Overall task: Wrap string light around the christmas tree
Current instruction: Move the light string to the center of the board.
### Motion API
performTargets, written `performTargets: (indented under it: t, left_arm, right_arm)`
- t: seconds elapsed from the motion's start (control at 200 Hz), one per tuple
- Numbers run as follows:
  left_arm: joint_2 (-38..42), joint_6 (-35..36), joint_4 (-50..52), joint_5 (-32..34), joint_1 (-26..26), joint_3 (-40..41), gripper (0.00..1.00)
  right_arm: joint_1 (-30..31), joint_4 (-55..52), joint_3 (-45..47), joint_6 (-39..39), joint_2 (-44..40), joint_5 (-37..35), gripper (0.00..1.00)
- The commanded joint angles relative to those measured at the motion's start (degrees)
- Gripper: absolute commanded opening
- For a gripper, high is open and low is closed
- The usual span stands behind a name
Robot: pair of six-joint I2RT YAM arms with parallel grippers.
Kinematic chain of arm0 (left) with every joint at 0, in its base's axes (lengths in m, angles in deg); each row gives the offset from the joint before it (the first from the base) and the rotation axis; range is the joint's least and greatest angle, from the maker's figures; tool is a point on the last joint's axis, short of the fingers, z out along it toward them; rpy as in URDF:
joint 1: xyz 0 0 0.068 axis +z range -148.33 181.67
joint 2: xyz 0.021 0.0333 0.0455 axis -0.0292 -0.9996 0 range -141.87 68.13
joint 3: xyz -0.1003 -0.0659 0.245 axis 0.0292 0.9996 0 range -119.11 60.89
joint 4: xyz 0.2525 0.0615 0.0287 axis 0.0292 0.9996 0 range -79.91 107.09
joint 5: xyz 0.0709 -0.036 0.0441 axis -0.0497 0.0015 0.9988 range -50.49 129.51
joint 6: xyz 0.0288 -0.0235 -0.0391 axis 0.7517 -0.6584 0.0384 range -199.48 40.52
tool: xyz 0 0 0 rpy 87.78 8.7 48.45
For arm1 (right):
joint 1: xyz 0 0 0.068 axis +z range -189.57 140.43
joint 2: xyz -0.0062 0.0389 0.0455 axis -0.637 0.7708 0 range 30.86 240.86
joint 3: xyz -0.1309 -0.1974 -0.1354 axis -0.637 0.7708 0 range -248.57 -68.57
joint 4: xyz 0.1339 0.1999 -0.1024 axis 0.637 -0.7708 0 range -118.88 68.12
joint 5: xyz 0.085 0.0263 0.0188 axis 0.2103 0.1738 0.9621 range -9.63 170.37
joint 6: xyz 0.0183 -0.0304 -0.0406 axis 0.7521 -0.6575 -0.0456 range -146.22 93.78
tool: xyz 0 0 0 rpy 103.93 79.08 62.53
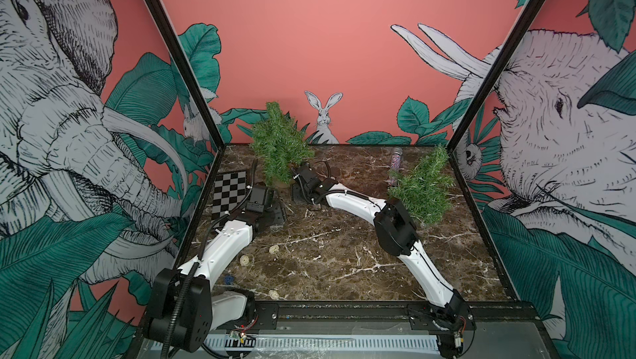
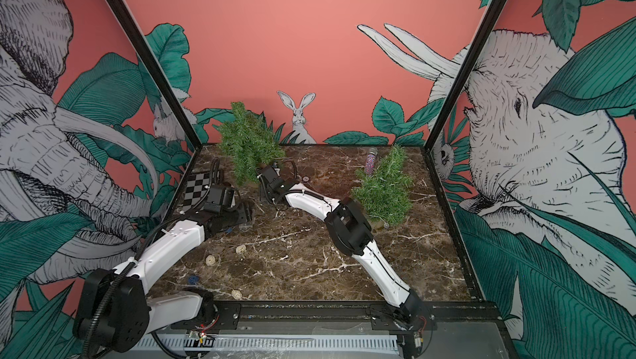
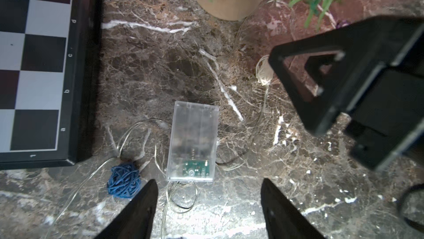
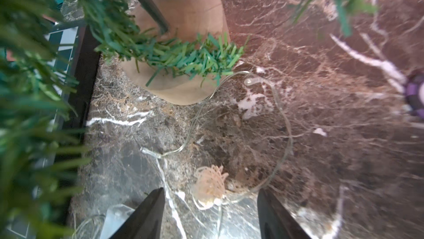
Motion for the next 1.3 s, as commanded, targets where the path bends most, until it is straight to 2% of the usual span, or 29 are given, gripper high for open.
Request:
performTargets:
  t: [0.0,0.175,0.29,0.38,0.52,0.58,0.64,0.72,0.92,1.045,1.2,1.295]
  left_arm:
    - [0.08,-0.92,0.18,0.25,-0.03,-0.24,0.72]
    - [0.83,0.05,0.96,1.83,-0.05,-0.36,0.72]
    - [0.78,0.49,1.22,1.93,-0.05,-0.78,0.72]
    - [0.48,1.27,2.15,3.12,-0.20,-1.67,0.72]
    - [-3.07,6.44,7.21,11.32,-4.01,-6.27,0.75]
    - [-5.83,8.16,7.96,11.46,-5.57,-8.14,0.79]
    - [-8.67,8.60,8.12,10.95,-6.70,-9.64,0.80]
    - [-11.47,8.39,6.80,9.53,-6.77,-10.22,0.80]
    - [-13.81,6.09,-0.54,7.76,-6.03,-6.42,0.79]
    - [-16.96,6.01,0.01,5.10,-5.95,-7.41,0.78]
    - [-18.32,6.41,0.25,8.15,-5.73,-7.06,0.78]
    - [-19.08,5.23,-0.23,7.03,-4.14,-6.17,0.78]
  right_arm:
    - [-0.48,-4.22,-4.25,3.89,3.17,1.04,0.65]
    - [-1.27,-4.66,-6.11,6.10,5.19,4.63,0.60]
    - [-2.28,-4.04,-3.92,6.05,4.26,5.80,0.53]
    - [-3.24,-0.98,1.22,6.37,1.69,7.55,0.45]
    - [-4.06,5.42,12.85,4.84,-4.52,8.57,0.33]
    - [-4.56,8.04,17.98,5.01,-7.24,9.30,0.27]
    - [-4.95,9.66,21.84,4.88,-9.67,9.96,0.20]
    - [-5.15,10.00,25.02,3.78,-12.09,10.45,0.16]
    - [-5.23,11.97,29.81,2.42,-15.27,12.37,0.14]
    - [-5.29,14.06,31.25,3.39,-14.96,14.31,0.14]
    - [-5.27,15.55,33.21,3.65,-16.30,14.04,0.14]
    - [-5.45,16.03,34.05,3.51,-17.17,14.00,0.14]
